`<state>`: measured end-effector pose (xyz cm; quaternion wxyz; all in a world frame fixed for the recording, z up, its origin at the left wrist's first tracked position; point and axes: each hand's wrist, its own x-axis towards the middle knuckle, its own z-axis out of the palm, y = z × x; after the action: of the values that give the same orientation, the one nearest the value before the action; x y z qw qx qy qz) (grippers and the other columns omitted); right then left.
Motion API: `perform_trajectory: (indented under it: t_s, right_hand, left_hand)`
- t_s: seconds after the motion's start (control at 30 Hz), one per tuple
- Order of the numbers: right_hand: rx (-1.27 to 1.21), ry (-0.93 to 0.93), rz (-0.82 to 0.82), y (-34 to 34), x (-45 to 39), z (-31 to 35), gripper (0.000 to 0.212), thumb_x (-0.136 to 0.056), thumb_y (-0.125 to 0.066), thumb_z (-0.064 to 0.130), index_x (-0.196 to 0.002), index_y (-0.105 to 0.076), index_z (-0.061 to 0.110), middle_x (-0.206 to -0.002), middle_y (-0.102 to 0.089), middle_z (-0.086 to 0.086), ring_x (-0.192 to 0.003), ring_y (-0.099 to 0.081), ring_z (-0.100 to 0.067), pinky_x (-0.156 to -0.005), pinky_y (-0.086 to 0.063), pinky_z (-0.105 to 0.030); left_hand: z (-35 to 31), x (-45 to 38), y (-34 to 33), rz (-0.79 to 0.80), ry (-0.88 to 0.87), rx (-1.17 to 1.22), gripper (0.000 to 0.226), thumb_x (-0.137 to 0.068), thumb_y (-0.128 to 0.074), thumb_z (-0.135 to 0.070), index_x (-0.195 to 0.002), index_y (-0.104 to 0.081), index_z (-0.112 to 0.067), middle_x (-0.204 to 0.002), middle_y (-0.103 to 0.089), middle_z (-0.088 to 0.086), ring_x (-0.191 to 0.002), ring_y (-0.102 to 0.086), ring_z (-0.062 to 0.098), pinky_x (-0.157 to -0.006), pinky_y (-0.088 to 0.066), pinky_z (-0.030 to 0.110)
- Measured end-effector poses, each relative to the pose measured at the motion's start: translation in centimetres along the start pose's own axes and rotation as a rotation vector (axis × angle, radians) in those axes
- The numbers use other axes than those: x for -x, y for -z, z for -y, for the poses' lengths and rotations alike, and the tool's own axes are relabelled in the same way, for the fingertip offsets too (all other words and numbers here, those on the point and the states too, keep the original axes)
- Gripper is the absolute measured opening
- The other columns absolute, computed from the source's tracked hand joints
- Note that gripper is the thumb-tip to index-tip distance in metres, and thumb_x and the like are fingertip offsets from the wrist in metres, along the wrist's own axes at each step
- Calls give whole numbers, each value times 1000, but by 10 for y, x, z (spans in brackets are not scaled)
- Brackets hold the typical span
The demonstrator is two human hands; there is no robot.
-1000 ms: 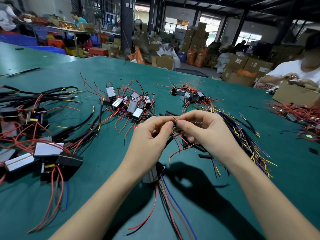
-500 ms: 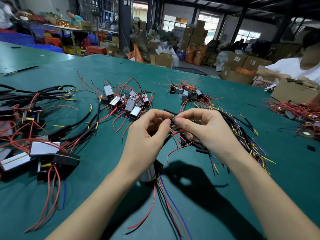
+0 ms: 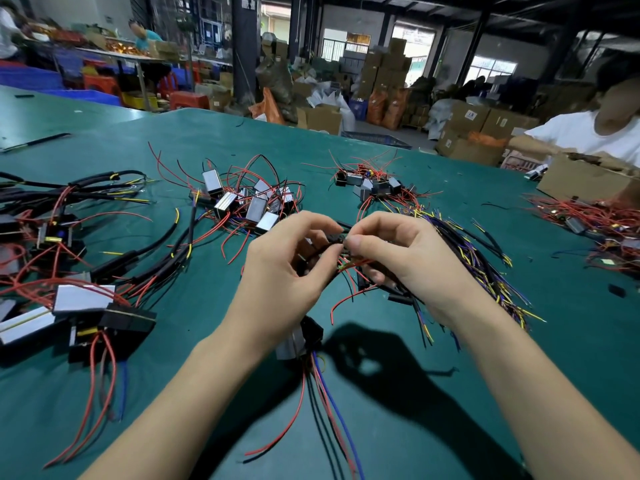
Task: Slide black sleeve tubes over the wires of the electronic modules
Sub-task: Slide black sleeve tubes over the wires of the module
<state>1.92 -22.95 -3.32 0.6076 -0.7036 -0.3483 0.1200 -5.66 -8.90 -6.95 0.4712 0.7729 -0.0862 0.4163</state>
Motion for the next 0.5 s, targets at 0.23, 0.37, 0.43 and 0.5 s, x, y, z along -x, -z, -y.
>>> perform_trajectory:
  t_s: [0.23, 0.37, 0.43, 0.5]
  right_hand:
    - [-22, -62, -12, -2, -1, -1, 12, -87, -60, 4, -75, -62, 8, -59, -53, -6, -40, -36, -14, -38, -22, -17]
    - [-61, -89, -8, -1, 0, 0, 10, -88, -59, 4, -78, -62, 6, -58, -56, -3, -40, -36, -14, -39, -21, -20]
    - [-61, -88, 18, 0, 0, 2, 13, -88, -59, 4, -76, -61, 8, -55, -57, 1, -40, -37, -13, -38, -22, -19]
    - [-43, -80, 37, 0, 0, 4, 15, -88, -59, 5, -75, -62, 11, -54, -57, 2, -40, -40, -11, -37, -24, -17]
  left_hand:
    - [6, 1, 6, 45, -295, -293, 3, -84, -64, 4, -84, -65, 1, -86, -59, 9, -75, -59, 23, -64, -49, 33]
    - [1, -1, 7, 62, -226, -164, 9, -82, -64, 4, -86, -69, -2, -85, -63, 8, -72, -61, 19, -65, -50, 29]
    - [-6, -3, 5, 7, 43, 107, 7, -86, -63, -3, -87, -69, -7, -77, -67, 2, -63, -60, 11, -59, -49, 22]
    - [-9, -7, 5, -22, 256, 266, 7, -88, -65, -10, -84, -70, -7, -68, -65, -3, -52, -53, 6, -53, -44, 17]
